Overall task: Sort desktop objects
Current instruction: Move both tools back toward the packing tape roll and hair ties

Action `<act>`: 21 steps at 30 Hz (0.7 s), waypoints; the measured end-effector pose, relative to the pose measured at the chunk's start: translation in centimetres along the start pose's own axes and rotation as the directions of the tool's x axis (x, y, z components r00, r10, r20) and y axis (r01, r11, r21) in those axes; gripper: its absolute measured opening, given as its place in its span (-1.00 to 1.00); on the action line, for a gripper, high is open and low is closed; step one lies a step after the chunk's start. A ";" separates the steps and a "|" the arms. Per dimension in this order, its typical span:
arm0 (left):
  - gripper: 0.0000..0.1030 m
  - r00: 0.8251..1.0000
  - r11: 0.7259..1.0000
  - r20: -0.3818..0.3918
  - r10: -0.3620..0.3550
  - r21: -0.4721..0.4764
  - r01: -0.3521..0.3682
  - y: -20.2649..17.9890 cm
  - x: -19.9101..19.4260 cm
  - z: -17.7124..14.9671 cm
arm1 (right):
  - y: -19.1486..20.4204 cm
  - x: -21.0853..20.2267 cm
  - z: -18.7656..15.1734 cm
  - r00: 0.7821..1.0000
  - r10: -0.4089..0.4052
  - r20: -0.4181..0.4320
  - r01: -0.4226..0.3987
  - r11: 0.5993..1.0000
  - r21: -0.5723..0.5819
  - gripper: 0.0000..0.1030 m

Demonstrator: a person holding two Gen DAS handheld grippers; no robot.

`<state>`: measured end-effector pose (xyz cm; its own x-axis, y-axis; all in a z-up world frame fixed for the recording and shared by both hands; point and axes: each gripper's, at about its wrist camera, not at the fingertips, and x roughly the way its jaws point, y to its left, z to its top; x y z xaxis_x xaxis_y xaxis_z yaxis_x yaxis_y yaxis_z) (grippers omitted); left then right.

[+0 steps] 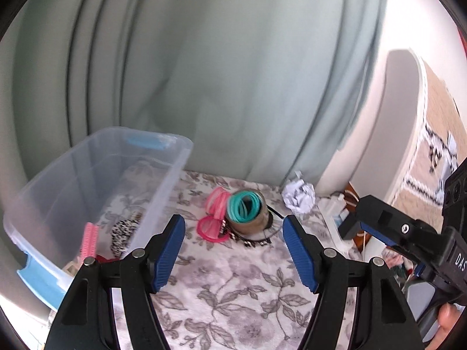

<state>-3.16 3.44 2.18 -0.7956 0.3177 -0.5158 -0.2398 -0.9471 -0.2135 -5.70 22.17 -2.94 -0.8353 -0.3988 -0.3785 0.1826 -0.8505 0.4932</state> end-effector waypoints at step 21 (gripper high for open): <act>0.37 0.996 0.990 -0.009 0.085 0.116 -0.084 -2.5 6.4 -2.3 | -7.7 2.0 -2.3 1.000 -0.024 -0.002 0.024 0.996 0.086 1.00</act>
<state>-6.37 7.91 -2.47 -0.8082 0.2361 -0.5396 -0.2352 -0.9693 -0.0718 -7.54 27.10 -9.29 -0.8386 -0.3792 -0.3912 0.1174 -0.8270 0.5499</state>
